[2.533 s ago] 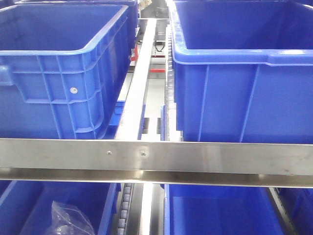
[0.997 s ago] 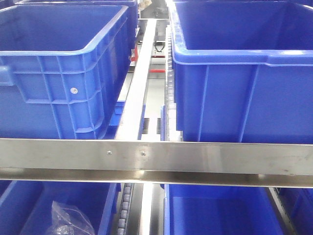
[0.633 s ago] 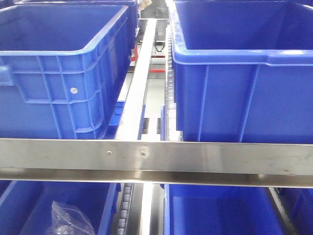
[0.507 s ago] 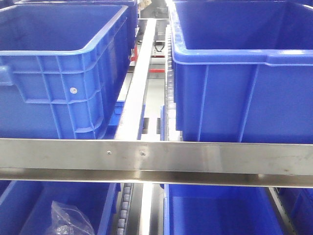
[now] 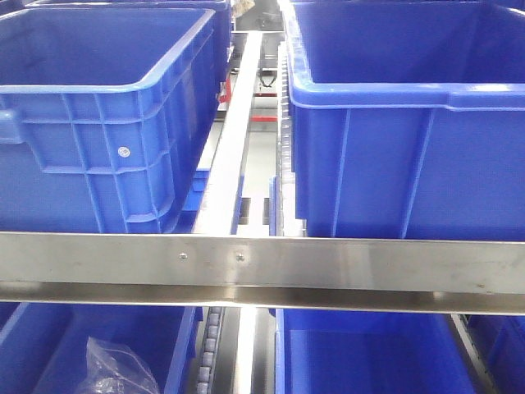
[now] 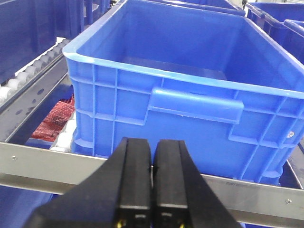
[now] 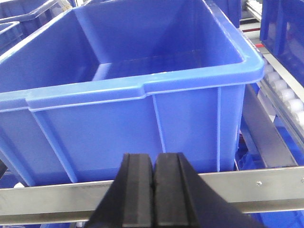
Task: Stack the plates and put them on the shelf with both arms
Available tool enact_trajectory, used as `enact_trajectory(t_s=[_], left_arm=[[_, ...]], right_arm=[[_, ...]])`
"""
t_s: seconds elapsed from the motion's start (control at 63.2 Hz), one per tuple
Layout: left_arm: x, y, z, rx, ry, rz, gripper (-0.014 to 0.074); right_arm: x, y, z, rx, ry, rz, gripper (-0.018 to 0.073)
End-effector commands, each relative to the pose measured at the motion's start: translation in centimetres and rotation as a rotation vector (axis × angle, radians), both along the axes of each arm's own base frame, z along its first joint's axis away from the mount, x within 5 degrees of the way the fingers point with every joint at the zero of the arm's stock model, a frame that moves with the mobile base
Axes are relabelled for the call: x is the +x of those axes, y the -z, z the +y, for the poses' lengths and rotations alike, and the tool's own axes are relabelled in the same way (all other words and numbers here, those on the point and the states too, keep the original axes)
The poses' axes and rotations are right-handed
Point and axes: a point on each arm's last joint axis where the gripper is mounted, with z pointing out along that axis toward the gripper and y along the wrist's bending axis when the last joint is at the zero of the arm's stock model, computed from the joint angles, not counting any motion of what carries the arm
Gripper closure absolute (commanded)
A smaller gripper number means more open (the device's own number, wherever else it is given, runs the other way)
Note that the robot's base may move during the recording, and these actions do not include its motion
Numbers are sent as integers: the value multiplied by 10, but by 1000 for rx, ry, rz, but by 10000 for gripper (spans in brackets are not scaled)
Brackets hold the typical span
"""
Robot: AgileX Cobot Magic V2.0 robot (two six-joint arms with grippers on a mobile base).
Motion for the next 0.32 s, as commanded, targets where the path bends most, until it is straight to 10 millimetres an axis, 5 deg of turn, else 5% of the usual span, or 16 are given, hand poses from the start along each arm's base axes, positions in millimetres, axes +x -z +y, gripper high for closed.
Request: enact_trajectory(t_s=[0.0, 0.301], left_arm=[[-2, -8, -1, -12, 14, -108, 501], [-2, -8, -1, -12, 14, -108, 501]], right_arm=[[-2, -9, 0, -14, 1, -107, 539], [-2, -9, 0, -14, 1, -107, 539]])
